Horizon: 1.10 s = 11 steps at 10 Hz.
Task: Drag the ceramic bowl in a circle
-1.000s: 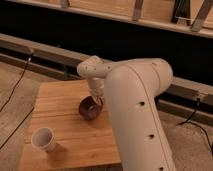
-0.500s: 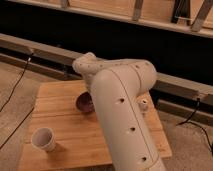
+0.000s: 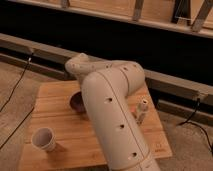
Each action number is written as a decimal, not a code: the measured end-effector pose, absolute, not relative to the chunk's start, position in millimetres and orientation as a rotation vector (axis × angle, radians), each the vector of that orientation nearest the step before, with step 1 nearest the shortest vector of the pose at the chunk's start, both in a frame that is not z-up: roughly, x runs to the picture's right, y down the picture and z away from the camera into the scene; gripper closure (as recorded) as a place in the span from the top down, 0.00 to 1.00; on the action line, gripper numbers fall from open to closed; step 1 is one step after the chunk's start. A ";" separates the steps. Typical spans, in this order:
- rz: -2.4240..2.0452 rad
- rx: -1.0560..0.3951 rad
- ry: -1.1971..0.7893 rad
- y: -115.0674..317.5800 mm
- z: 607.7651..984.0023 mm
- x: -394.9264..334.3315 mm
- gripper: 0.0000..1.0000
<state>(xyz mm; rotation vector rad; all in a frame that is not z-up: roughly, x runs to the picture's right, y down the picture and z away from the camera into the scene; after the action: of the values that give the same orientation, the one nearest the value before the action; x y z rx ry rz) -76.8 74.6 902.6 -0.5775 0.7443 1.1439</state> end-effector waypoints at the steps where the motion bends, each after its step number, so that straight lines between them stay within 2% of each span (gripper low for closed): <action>1: 1.136 -0.580 0.750 78.2 900.8 -75.6 0.03; 11: 1.136 -0.578 0.750 77.7 901.0 -74.4 0.03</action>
<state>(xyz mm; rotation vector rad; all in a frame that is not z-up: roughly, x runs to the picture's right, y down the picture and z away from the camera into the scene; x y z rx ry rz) -74.4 77.7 901.0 -0.5780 0.7499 1.1363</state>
